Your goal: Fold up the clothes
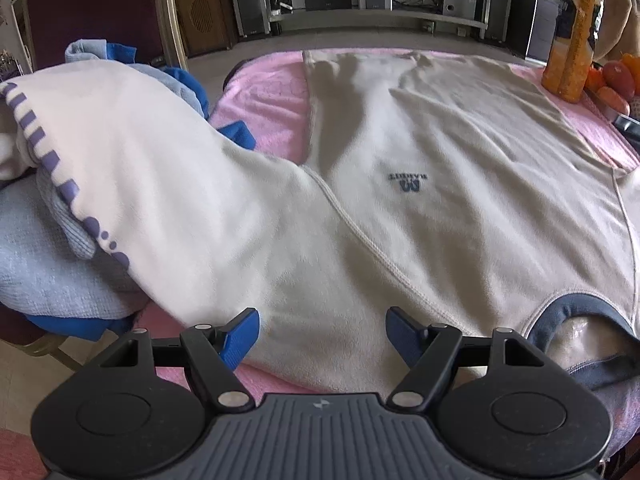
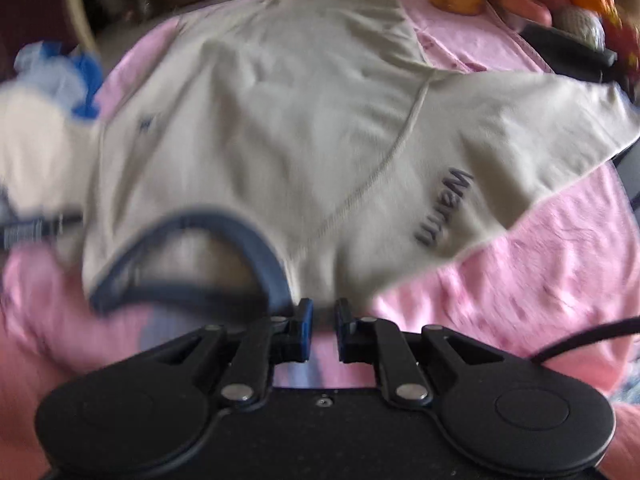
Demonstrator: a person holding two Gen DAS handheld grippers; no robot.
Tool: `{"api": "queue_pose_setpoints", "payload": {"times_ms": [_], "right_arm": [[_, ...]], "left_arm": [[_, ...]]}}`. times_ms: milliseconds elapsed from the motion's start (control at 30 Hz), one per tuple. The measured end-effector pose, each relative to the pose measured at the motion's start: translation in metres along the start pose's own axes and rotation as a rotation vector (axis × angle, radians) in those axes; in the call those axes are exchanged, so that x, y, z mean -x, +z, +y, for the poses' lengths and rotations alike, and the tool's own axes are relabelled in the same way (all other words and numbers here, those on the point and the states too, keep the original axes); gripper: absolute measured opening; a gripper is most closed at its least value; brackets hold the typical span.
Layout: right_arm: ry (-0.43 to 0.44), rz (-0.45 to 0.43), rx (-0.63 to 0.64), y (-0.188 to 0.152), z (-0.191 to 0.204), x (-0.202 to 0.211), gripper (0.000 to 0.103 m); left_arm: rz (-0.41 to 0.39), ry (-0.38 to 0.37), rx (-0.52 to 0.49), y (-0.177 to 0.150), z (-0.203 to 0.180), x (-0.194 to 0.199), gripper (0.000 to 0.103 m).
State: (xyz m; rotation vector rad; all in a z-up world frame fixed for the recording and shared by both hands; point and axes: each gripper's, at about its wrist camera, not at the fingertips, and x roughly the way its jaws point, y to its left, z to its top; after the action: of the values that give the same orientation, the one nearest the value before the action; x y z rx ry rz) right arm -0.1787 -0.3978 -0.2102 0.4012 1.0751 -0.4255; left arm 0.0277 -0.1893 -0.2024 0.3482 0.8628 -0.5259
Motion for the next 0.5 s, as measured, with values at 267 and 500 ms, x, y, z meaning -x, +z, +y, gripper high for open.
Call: {"api": "queue_pose_setpoints", "payload": {"times_ms": [267, 500], "right_arm": [[0.040, -0.128, -0.045, 0.016, 0.004, 0.017, 0.012], [0.045, -0.040, -0.011, 0.009, 0.015, -0.012, 0.013]], "left_arm": [[-0.001, -0.012, -0.036, -0.007, -0.007, 0.004, 0.072], [0.020, -0.001, -0.060, -0.011, -0.011, 0.001, 0.072]]}}
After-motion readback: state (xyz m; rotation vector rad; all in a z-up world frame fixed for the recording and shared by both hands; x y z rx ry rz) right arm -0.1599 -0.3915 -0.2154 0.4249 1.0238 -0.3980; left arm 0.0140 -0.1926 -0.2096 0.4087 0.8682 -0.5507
